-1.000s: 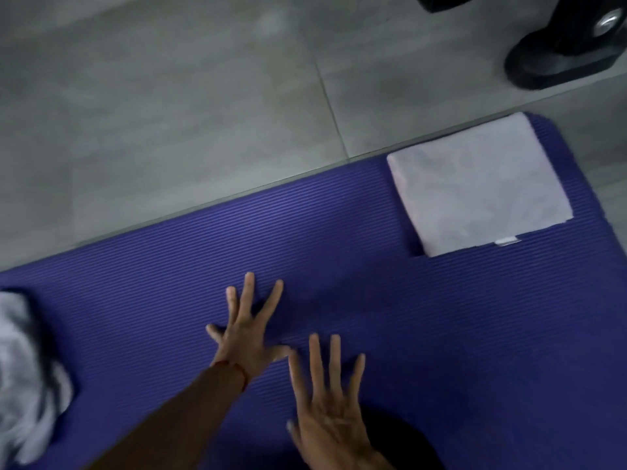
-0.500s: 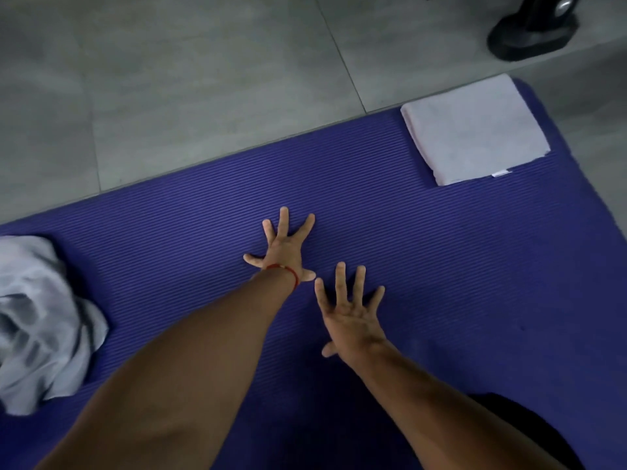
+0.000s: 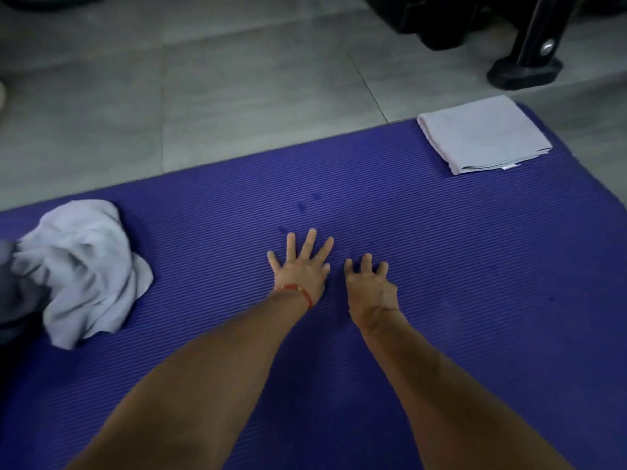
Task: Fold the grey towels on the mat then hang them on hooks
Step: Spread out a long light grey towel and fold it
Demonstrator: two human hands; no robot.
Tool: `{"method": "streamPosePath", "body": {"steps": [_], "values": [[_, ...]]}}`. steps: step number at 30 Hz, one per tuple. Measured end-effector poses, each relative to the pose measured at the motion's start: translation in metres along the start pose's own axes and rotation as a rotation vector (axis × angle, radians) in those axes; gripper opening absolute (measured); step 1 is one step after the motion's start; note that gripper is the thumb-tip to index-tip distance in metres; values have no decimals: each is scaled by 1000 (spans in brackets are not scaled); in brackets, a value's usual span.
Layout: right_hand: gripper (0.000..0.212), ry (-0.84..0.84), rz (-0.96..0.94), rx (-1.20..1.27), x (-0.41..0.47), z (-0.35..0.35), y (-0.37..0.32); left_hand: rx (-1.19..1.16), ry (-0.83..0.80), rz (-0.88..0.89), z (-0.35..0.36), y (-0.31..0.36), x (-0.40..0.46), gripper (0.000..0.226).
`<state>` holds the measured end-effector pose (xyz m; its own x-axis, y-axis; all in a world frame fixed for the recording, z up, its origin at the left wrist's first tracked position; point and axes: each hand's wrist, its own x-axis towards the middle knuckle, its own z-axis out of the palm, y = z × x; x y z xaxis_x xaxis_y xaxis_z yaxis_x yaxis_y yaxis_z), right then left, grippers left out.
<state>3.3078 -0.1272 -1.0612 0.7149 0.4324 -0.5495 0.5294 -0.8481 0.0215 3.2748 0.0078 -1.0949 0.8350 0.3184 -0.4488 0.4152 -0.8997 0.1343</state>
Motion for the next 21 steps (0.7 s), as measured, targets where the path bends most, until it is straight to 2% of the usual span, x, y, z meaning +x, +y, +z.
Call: {"method": "streamPosePath", "body": {"steps": [4,6,8,10,12,14,16,18,19,21], "values": [[71,0,6,89,-49,22,-44,58,98,106,43,-53,-96,57],[57,-32,-82,183,-70,23,-79,50,84,91,46,-84,-135,59],[50,-2,-245,198,-91,16,-119,-5,114,-85,37,-128,-172,62],[52,51,-350,227,-105,5,-144,-31,212,-307,20,-173,-190,67],[50,71,-402,260,-115,-6,-162,125,291,-398,-3,-227,-198,69],[46,80,-459,257,-122,-13,-168,186,272,-431,-27,-272,-195,68],[41,79,-534,257,-127,-18,-164,111,158,-470,-46,-301,-181,67],[37,97,-594,210,-131,-21,-156,-71,-3,-501,-53,-317,-170,66],[35,109,-596,192,-132,-22,-146,-165,-34,-500,-53,-317,-167,65],[31,130,-589,161,-135,-21,-129,-323,96,-503,-44,-313,-167,56]]}}
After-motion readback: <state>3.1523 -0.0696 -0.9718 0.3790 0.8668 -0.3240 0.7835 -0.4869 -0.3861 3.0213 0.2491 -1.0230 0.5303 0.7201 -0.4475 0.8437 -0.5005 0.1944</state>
